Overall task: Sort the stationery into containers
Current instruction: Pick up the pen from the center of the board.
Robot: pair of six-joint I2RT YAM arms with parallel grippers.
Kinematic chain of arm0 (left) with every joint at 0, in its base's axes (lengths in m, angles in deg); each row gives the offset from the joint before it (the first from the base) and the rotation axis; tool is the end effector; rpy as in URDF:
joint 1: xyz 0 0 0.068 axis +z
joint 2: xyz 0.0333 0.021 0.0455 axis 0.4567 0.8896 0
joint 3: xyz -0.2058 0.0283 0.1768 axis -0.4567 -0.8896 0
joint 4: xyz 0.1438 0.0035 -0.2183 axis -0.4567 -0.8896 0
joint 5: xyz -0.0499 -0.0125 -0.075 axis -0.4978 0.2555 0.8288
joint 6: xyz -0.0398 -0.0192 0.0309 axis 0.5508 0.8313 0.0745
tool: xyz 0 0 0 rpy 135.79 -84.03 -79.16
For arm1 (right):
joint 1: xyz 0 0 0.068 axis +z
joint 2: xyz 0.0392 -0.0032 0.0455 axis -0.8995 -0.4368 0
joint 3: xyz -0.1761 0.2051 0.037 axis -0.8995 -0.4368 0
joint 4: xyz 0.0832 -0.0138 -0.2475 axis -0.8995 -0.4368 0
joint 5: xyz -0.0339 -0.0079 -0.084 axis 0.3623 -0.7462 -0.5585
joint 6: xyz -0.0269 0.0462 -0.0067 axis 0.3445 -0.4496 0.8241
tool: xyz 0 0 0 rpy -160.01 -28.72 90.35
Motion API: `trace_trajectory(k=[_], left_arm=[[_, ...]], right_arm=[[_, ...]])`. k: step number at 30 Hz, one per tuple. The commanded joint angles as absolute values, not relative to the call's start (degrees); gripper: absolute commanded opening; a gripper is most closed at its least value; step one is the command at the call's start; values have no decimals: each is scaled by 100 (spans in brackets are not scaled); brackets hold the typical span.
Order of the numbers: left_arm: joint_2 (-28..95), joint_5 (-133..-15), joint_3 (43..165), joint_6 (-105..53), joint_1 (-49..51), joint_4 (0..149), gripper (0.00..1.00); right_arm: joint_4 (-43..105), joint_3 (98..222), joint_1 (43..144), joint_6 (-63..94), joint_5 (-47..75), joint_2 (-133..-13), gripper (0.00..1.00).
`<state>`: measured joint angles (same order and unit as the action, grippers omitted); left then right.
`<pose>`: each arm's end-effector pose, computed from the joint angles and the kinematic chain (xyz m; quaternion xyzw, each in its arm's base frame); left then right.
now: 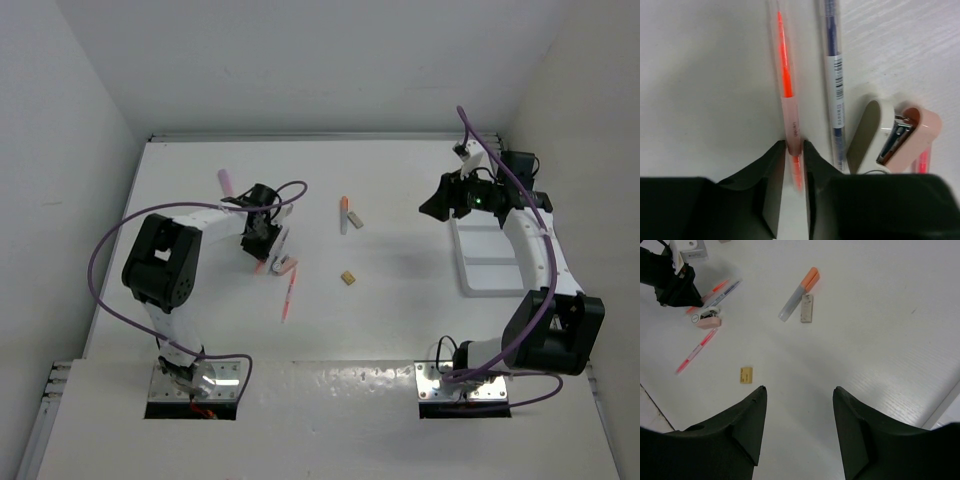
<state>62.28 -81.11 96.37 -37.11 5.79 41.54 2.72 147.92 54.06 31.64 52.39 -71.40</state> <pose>0.3249 -0.1280 0.1561 0.1774 0.9692 -0.0434 0.1654 0.2939 -0.0262 0.2934 -0.1442 0.8509 0.2951 0.4099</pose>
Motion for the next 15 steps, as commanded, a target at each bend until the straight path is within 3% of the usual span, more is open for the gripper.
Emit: trace_trajectory(k=[1, 7, 10, 13, 15], left_arm=[[6288, -8516, 9659, -3629, 643, 4196, 25], [6105, -7719, 9606, -3550, 1125, 4336, 6], [5456, -6506, 9492, -3357, 1416, 4836, 0], [4403, -5295, 9474, -2988, 1654, 5557, 0], [4128, -4871, 9605, -2594, 1654, 5935, 0]], right_arm=[[427, 14853, 5373, 3056, 5468, -7095, 55], [980, 14739, 5679, 1935, 5617, -7060, 55], [2120, 14389, 5978, 871, 5854, -6955, 56], [4018, 13967, 6329, -1366, 5794, -6901, 58], [4931, 14104, 6714, -2065, 5688, -7032, 59]])
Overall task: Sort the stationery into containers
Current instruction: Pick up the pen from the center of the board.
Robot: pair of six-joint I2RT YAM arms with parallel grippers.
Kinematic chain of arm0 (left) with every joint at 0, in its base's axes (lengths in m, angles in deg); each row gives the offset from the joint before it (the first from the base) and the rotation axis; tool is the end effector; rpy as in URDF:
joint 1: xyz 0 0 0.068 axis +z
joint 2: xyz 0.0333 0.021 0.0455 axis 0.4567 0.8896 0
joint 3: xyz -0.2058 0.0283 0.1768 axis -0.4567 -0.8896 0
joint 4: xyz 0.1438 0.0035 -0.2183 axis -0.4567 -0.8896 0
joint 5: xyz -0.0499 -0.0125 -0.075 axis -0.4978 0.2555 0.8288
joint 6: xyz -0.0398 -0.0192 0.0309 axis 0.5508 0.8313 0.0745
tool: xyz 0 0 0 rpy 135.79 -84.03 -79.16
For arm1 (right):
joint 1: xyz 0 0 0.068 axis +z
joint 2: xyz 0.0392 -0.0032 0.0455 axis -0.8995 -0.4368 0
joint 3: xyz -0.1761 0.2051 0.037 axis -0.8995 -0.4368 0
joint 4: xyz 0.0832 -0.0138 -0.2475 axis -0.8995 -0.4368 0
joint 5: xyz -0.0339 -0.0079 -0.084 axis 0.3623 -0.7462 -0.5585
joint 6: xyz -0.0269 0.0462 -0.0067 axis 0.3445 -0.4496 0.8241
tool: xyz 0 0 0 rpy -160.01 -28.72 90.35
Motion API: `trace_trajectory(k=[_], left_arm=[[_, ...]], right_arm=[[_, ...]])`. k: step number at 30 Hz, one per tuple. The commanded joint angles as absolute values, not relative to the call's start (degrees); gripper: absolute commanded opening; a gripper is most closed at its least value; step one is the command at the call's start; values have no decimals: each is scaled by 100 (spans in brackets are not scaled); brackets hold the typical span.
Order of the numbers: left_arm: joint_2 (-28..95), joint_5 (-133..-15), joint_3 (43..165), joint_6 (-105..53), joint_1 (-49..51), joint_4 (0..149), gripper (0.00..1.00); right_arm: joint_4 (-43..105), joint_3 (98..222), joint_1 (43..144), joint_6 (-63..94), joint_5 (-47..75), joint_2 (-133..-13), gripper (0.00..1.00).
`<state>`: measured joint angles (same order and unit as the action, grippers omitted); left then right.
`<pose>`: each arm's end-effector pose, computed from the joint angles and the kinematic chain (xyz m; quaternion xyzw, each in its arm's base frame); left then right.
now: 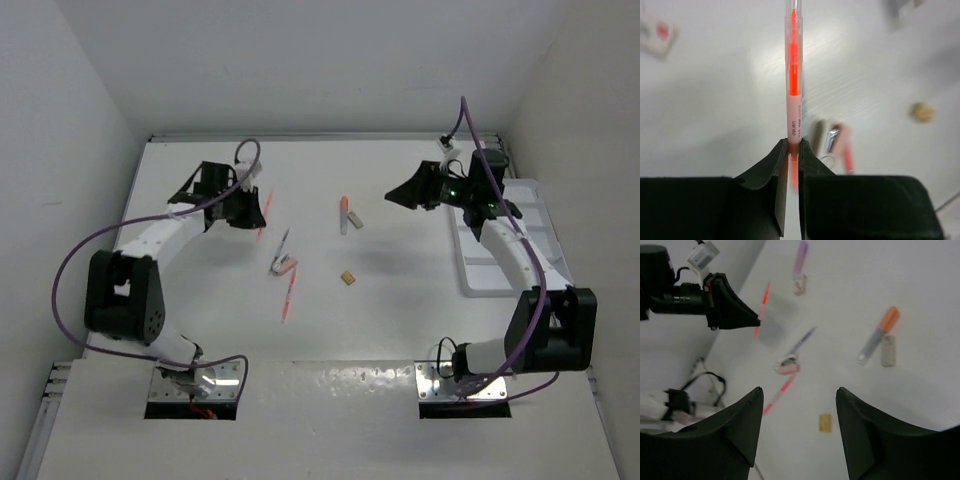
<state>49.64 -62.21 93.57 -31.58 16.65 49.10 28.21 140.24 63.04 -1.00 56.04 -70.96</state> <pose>0.3271 -0.0732 0.2220 0.0893 0.9309 -0.2100 0.2851 0.3058 0.0213 0.2875 -0.0521 0.8012 0.4418 0.4002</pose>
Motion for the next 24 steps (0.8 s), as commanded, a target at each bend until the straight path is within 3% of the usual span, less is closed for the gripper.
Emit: trace_trajectory(k=[1, 10, 17, 24], left_arm=[[3918, -4460, 9641, -2461, 1619, 6041, 0], [3521, -2962, 9475, -230, 1285, 7709, 0], [3327, -2865, 9404, -113, 1065, 7870, 0], [3213, -2838, 9360, -157, 933, 7905, 0]], right_arm=[[5058, 14219, 6831, -2573, 5662, -7164, 59], [5806, 15950, 8229, -3528, 5627, -8501, 59], [5420, 16548, 8598, -3168, 5653, -8817, 59], [5051, 16646, 8774, -2798, 5591, -8923, 50]])
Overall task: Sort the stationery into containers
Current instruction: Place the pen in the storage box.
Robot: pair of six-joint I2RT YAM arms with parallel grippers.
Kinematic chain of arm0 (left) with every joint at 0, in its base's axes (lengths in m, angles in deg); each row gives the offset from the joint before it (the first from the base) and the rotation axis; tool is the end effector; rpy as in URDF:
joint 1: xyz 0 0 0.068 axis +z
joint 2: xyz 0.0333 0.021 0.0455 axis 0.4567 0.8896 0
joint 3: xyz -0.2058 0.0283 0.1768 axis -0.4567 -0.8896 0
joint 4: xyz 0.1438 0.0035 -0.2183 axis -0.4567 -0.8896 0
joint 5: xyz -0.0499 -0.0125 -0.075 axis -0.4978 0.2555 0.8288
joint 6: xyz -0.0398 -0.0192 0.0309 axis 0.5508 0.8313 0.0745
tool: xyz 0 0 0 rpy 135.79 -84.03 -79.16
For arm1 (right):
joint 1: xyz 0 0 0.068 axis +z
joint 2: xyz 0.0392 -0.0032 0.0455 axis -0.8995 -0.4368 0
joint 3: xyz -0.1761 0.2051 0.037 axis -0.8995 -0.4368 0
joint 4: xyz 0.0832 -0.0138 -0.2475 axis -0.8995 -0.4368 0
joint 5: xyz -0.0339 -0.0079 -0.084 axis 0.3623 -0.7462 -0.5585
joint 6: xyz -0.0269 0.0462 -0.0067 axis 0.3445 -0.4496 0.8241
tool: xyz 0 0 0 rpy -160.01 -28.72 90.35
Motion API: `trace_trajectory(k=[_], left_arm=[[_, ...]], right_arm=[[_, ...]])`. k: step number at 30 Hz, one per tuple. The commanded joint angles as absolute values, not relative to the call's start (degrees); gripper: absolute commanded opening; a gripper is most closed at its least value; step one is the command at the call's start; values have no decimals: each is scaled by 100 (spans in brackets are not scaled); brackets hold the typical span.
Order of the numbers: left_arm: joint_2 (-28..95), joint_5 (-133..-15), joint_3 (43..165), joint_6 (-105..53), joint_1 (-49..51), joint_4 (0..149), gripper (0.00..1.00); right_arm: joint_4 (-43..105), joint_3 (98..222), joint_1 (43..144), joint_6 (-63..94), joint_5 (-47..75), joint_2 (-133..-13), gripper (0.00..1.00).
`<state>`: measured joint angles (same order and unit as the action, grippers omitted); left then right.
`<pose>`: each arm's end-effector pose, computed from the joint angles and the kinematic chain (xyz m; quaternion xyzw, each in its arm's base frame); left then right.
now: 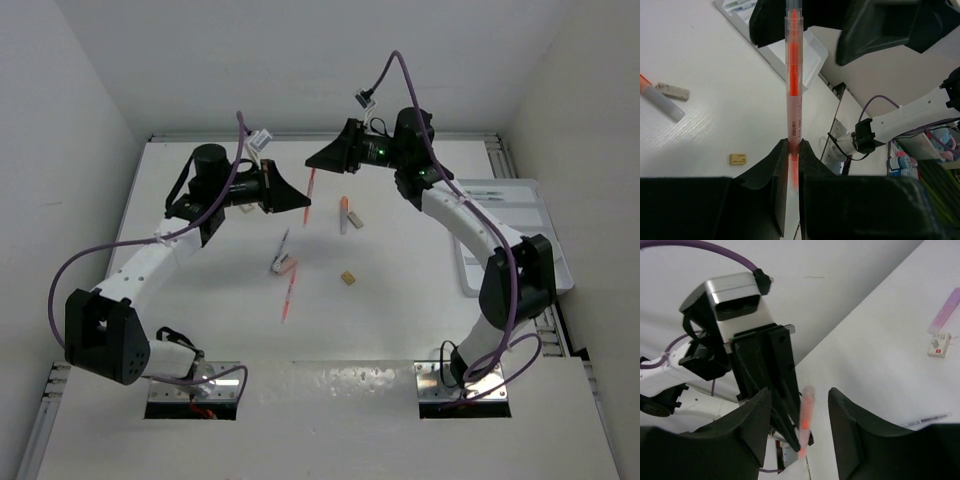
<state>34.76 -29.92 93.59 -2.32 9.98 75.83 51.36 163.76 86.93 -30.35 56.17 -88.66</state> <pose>0.2839 -0.1174 0.3468 0.1652 0.7297 -0.5590 0.3574 0.3577 0.1799 0.3635 -0.1311 0.6846 0.6311 0.3404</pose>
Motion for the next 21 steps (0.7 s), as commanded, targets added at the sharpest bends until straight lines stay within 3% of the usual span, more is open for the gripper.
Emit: trace_trajectory(k=[1, 5, 11, 12, 15, 16, 17, 20, 21], left_arm=[[3212, -2847, 9360, -174, 933, 7905, 0], [3168, -2865, 9342, -192, 916, 7852, 0], [3168, -2970, 9342, -429, 924, 7616, 3], [3177, -3014, 9369, -481, 933, 7537, 23], [3177, -3321, 9561, -954, 1012, 6834, 60], [3177, -3583, 9632, -1157, 1108, 6624, 62], [3186, -3733, 9702, -1611, 1170, 6239, 71], [3177, -4340, 9949, -2517, 1320, 5595, 73], [3151, -4507, 10019, -2669, 1311, 5498, 73]], right_arm=[[5033, 16654, 8774, -2789, 5591, -8923, 48], [4937, 16681, 8783, -2606, 5618, -8914, 25], [4550, 16690, 8765, -2184, 5749, -8783, 0], [4523, 16681, 8739, -2157, 5767, -8739, 0], [4270, 16733, 8520, -1929, 5811, -8668, 0], [4059, 16855, 8328, -1458, 5794, -8616, 0], [3440, 16944, 8222, -1088, 5776, -8589, 0], [1947, 17234, 7703, 1177, 5469, -8449, 0], [1617, 17261, 7484, 2654, 5294, -8414, 0]])
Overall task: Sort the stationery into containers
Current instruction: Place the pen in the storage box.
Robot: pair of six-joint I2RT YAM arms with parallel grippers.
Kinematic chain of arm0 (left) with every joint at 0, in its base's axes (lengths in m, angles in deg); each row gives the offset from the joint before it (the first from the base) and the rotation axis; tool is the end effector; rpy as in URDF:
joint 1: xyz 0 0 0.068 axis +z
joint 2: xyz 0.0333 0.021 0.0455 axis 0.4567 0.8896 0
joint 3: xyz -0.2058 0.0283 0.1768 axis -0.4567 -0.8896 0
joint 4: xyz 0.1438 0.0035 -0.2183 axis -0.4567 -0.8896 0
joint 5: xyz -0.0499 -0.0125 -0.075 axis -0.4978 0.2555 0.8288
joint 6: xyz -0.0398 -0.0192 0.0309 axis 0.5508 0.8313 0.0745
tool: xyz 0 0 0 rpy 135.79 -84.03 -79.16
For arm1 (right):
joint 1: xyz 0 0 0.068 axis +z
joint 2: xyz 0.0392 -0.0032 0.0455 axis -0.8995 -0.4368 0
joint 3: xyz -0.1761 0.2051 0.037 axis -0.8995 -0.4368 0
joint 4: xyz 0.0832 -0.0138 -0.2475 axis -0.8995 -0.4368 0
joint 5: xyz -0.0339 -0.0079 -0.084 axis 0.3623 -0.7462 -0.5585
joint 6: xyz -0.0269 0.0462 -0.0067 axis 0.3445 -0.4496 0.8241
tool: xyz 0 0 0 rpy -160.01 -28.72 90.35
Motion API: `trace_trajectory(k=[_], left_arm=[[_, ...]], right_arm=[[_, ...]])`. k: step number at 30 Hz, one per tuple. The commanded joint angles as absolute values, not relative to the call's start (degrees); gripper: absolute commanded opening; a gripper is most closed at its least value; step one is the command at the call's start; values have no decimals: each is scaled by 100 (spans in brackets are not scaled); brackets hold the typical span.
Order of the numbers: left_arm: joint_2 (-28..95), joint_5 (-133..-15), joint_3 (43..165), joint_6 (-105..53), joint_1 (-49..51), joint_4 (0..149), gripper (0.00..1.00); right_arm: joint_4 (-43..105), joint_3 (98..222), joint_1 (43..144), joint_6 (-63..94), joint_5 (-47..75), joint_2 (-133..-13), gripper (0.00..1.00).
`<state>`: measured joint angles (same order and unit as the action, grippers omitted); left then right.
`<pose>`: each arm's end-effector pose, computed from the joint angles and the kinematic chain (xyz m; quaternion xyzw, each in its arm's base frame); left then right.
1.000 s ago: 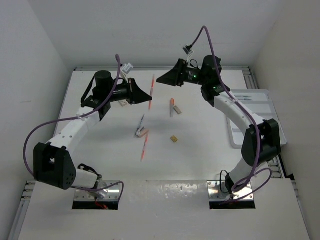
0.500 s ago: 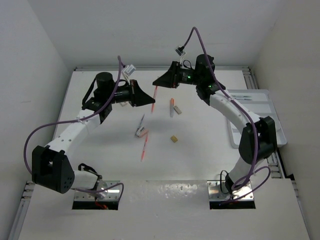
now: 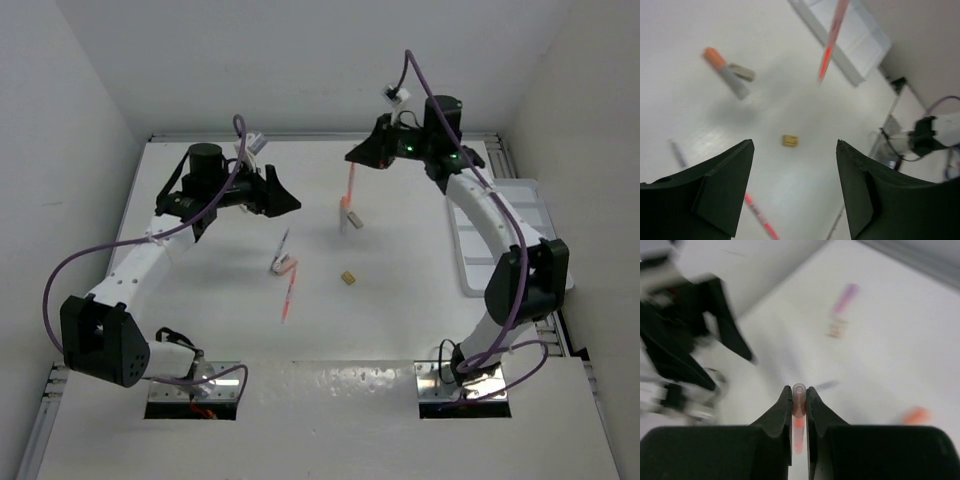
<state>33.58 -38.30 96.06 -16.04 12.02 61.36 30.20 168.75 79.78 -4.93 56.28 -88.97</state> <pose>0.2819 -0.1020 0.3428 0.1636 0.7801 -0.4595 0.3917 0.3764 0.1338 0.3563 -0.1853 0.7373 0.5131 0.3984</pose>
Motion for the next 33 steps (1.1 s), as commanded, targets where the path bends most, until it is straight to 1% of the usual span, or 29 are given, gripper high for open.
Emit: trace_trajectory(k=[1, 2, 3, 4, 5, 6, 8, 9, 11, 15, 20, 33], left_arm=[[3133, -4769, 10019, -2810, 1303, 5375, 73], [3107, -4876, 10011, -3029, 1294, 5330, 73], [3107, -4973, 10002, -3127, 1268, 5312, 73], [3098, -5087, 9976, -3275, 1259, 5286, 73], [3098, -5114, 9958, -3364, 1258, 5286, 73], [3124, -5141, 9940, -3417, 1232, 5277, 73], [3177, -5255, 9914, -3470, 1215, 5260, 73], [3238, -5308, 9914, -3496, 1188, 5233, 73], [3309, -5352, 9896, -3567, 1179, 5216, 73], [3405, -5370, 9756, -3646, 1197, 5382, 72], [3599, -5431, 9738, -3751, 1206, 5383, 71], [3810, -5598, 9562, -3883, 1294, 5365, 72]], right_arm=[[1379, 17183, 7352, 3304, 5127, -8370, 0], [1246, 17086, 7211, 3789, 4812, -8274, 0], [1245, 16850, 6896, 4263, 4748, -8229, 0], [1262, 16769, 6737, 4999, 4652, -8211, 0], [1210, 16734, 6587, 5320, 4581, -8237, 0], [1123, 16742, 6255, 6045, 4563, -8272, 0], [912, 16777, 6051, 6638, 4397, -8438, 0], [841, 16856, 5849, 7181, 4344, -8509, 0], [701, 17014, 5585, 7606, 4256, -8763, 0], [603, 17164, 5303, 8800, 4001, -9238, 0], [507, 17383, 5180, 9584, 3694, -9905, 0], [876, 17744, 5171, 10526, 2630, -11119, 0]])
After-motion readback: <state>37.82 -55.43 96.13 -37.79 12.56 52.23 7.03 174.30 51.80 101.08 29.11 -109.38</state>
